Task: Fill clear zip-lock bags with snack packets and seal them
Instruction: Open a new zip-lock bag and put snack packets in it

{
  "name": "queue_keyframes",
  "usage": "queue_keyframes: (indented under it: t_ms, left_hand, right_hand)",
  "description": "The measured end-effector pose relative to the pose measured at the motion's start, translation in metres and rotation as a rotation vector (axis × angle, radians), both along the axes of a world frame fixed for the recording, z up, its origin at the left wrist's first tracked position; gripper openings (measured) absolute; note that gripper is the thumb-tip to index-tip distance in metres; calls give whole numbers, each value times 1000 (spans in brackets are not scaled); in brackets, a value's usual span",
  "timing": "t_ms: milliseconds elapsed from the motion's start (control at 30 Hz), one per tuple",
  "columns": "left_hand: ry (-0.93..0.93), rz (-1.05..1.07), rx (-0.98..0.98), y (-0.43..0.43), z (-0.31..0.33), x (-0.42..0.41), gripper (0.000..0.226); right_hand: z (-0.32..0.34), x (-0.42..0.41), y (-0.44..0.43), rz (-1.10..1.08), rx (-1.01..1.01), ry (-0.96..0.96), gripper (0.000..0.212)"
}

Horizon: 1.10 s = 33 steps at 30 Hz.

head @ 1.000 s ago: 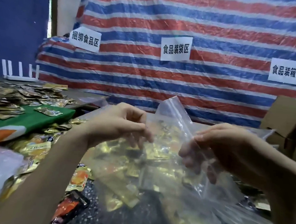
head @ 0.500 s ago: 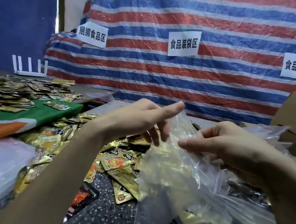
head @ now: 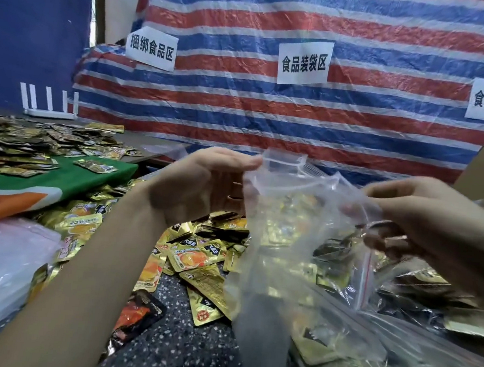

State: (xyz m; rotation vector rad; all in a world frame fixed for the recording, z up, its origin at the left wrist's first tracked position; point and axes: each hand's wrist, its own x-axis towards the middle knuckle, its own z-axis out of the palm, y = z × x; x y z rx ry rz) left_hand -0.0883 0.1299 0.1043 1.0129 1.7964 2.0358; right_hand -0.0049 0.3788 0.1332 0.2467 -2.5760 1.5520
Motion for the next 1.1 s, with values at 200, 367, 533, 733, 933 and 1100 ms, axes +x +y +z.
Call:
queue_keyframes:
  t_ms: [200, 367, 533, 733, 933, 1100]
  left_hand:
    - [-32, -12, 38, 2, 2, 0, 26]
    - [-142, -15, 148, 9, 1, 0, 25]
    - [-237, 26, 148, 5, -7, -14, 39]
    - [-178, 324, -78, -8, -37, -53, 36]
    - [202, 1148, -978, -30, -112, -116, 43]
    - [152, 1025, -1131, -39, -153, -137, 83]
  right_hand:
    - [4, 8, -10, 265, 141, 487, 35]
    - [2, 14, -13, 427, 170, 381, 41]
    - [4, 11, -5, 435, 201, 387, 24]
    - [-2, 2, -6, 353, 179, 467, 6]
    - [-7, 2, -23, 357, 279, 465, 10]
    - [-14, 1, -37, 359, 357, 435, 8]
